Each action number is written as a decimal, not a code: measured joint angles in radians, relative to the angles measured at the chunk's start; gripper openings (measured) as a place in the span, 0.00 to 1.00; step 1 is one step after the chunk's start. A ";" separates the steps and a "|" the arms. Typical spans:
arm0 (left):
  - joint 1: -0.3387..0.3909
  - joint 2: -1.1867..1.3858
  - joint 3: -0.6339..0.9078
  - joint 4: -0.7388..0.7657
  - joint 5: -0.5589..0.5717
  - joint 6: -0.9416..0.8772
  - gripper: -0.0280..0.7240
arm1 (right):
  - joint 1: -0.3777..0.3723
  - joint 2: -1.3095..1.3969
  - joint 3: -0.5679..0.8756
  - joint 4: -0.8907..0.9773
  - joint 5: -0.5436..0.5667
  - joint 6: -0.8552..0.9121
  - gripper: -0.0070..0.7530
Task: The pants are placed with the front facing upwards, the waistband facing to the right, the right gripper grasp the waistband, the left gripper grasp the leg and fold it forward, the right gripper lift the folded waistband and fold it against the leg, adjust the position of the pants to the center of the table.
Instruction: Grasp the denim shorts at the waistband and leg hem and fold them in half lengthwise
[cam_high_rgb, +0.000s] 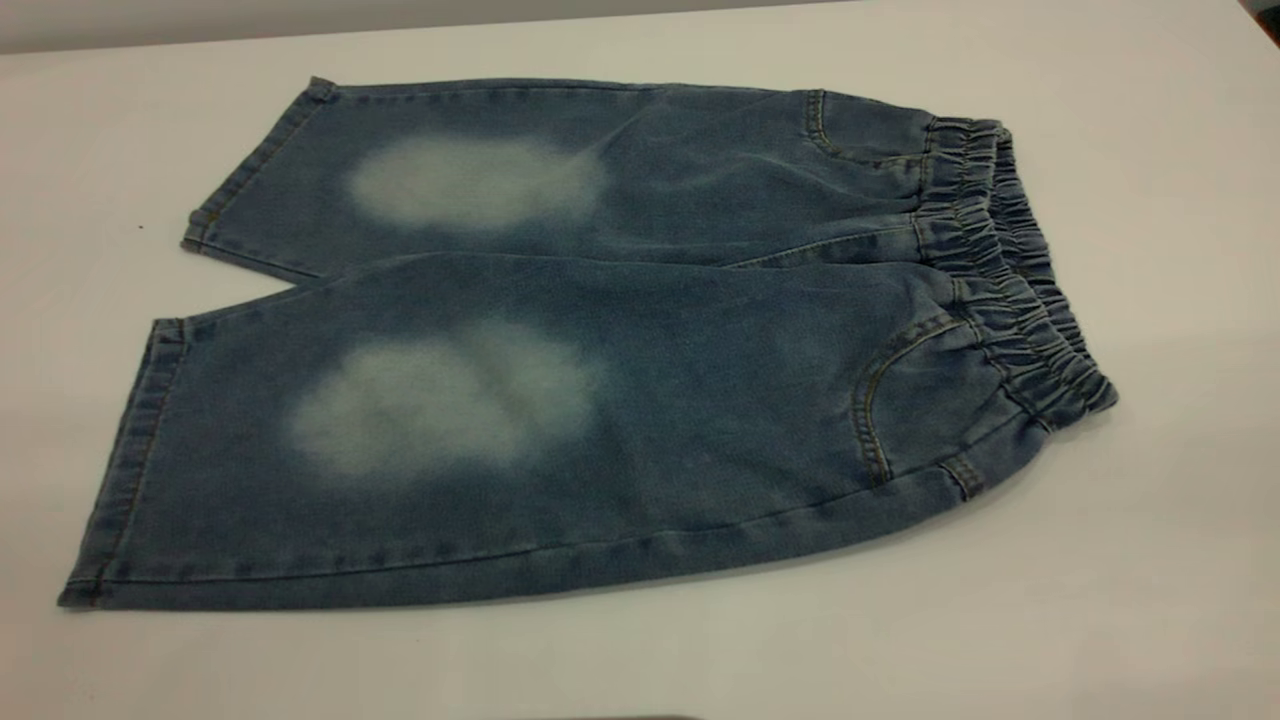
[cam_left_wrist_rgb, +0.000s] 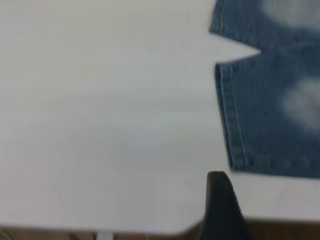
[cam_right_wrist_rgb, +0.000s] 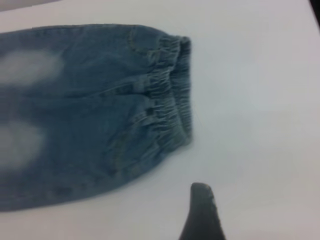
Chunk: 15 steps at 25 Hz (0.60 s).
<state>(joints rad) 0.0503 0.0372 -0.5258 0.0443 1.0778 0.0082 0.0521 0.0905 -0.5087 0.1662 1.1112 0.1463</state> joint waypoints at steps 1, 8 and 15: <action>0.000 0.035 -0.018 0.000 -0.031 0.024 0.60 | 0.000 0.043 -0.008 0.010 -0.010 0.006 0.61; 0.000 0.446 -0.130 -0.051 -0.209 0.118 0.60 | 0.000 0.383 -0.016 0.104 -0.160 -0.106 0.61; 0.000 0.821 -0.176 -0.221 -0.293 0.282 0.60 | 0.000 0.783 -0.016 0.147 -0.376 -0.233 0.64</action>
<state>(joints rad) 0.0503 0.8582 -0.7013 -0.1770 0.7847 0.2907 0.0521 0.8740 -0.5247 0.3134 0.7351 -0.0863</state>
